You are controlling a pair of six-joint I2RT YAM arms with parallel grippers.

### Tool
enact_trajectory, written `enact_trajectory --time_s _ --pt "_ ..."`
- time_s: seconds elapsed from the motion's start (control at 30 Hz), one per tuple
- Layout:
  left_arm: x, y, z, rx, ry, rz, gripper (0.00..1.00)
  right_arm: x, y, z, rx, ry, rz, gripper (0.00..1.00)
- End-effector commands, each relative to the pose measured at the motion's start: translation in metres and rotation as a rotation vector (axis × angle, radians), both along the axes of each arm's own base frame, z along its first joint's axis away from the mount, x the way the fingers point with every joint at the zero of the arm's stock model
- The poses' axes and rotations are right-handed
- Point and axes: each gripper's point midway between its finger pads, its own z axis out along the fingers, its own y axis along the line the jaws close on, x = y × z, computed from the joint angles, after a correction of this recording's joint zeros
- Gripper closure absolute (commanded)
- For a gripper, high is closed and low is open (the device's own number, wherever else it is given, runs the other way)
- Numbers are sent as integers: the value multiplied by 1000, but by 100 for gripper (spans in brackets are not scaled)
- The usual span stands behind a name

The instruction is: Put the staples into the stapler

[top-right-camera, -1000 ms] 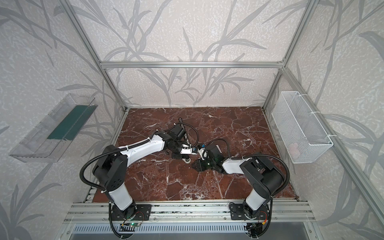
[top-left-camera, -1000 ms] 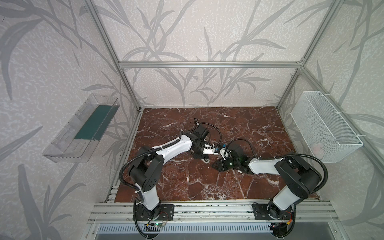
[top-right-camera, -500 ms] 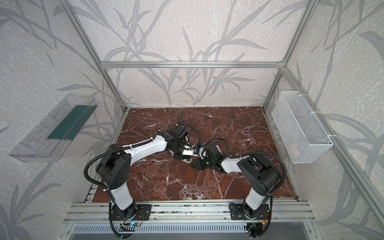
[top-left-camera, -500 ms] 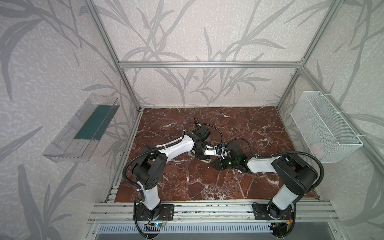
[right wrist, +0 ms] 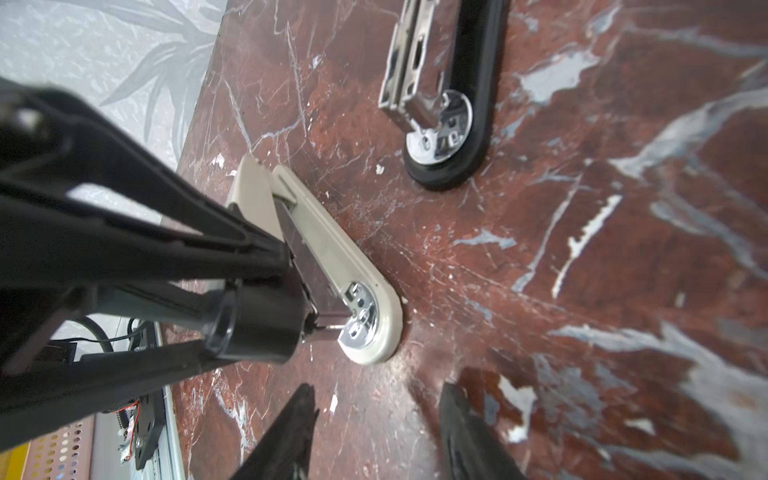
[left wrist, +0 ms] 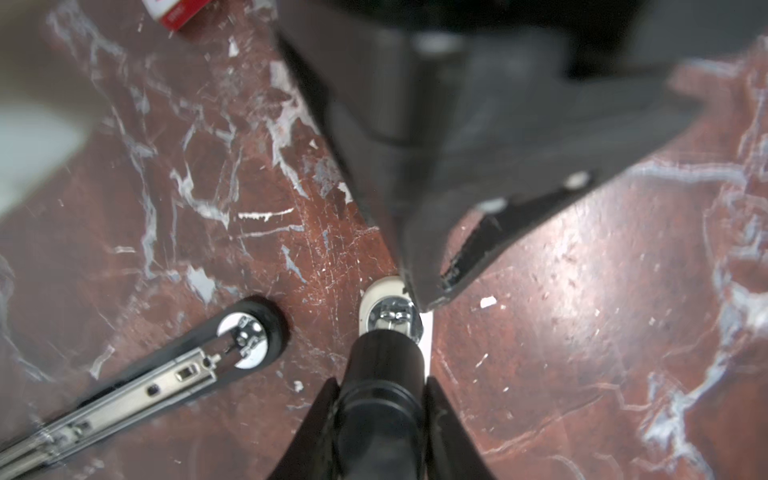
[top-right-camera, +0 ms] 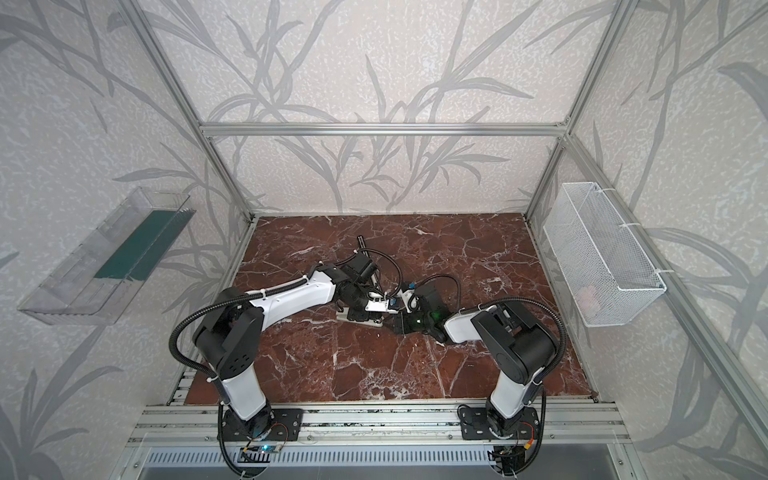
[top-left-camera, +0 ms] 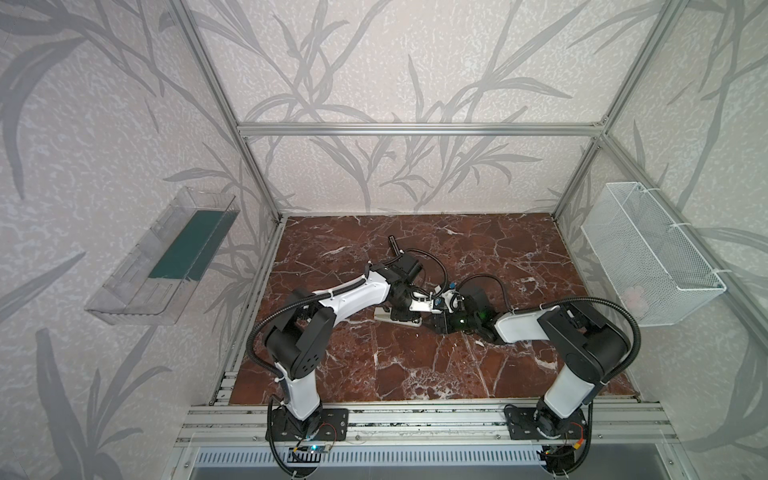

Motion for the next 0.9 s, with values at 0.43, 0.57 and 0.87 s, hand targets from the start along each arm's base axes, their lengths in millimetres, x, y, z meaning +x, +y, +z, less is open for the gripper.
enact_trajectory --time_s 0.43,0.57,0.87 --pt "4 -8 29 -87 -15 110 100 11 -9 -29 -156 159 -71 58" --pt "9 -14 53 -183 -70 153 100 8 -8 -37 -216 189 -57 59" --pt "21 -7 90 -390 -250 308 100 0 -18 -52 -349 239 -64 62"
